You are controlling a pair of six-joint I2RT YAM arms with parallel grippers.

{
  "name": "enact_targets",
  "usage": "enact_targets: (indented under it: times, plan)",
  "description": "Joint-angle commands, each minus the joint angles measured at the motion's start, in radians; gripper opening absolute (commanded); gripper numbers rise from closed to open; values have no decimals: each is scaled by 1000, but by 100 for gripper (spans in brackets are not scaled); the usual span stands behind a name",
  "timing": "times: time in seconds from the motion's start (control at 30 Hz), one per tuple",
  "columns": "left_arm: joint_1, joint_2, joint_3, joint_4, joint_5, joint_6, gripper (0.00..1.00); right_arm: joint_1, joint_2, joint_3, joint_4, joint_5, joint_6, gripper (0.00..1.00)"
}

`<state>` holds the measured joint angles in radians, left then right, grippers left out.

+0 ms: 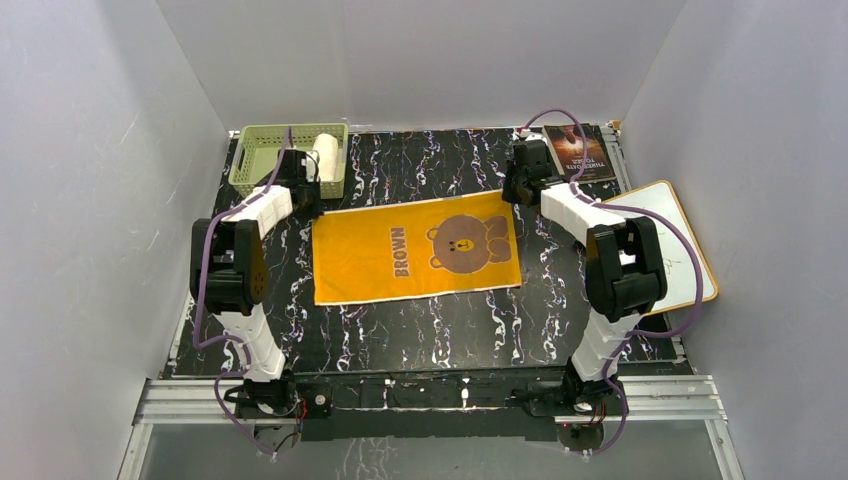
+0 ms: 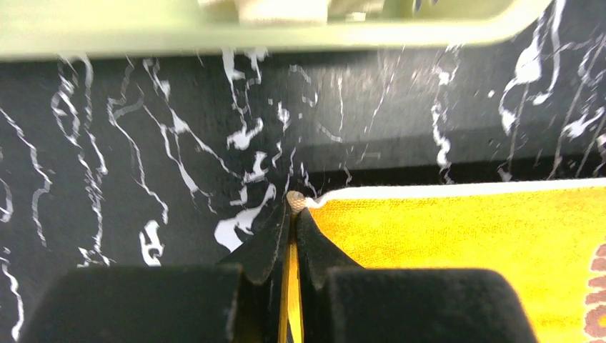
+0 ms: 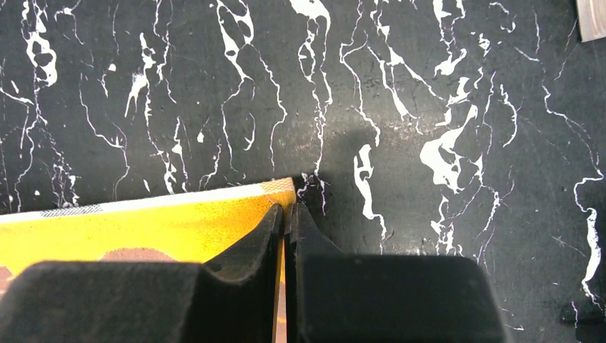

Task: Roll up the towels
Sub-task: Fold the towel at the center of the board.

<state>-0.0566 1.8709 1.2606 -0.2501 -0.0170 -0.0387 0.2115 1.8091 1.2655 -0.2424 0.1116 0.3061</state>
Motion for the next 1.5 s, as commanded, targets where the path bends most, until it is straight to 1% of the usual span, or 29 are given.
enact_targets:
  times: [0.0, 0.13, 0.23, 0.43, 0.67, 0.77, 0.87, 1.0, 1.13, 1.3, 1.47]
  plan:
    - [7, -12, 100, 15, -25, 35, 0, -12, 6, 72, 45, 40, 11, 0]
    - [11, 9, 153, 14, -28, 48, 0, -14, -4, 68, 31, 52, 9, 0]
    - [12, -23, 117, 55, -8, 56, 0, -15, -48, 16, 43, 69, 10, 0]
    - [12, -146, -86, 160, 33, 42, 0, -21, -139, -102, 45, 66, 30, 0]
    - [14, -273, -275, 223, 74, 12, 0, -19, -279, -231, 42, 11, 70, 0]
    - [26, -347, -365, 257, 114, 0, 0, -20, -349, -306, 45, -20, 81, 0]
    - [30, -418, -438, 279, 161, -28, 0, -19, -411, -372, 43, -32, 86, 0]
    - [31, -488, -511, 283, 203, -98, 0, -19, -454, -436, 14, -40, 95, 0]
    - [31, -518, -558, 261, 189, -149, 0, -18, -478, -483, -12, -83, 116, 0]
    - [32, -530, -571, 238, 178, -153, 0, -18, -534, -532, -24, -124, 146, 0]
    - [36, -531, -581, 233, 179, -164, 0, -19, -559, -553, -56, -126, 152, 0]
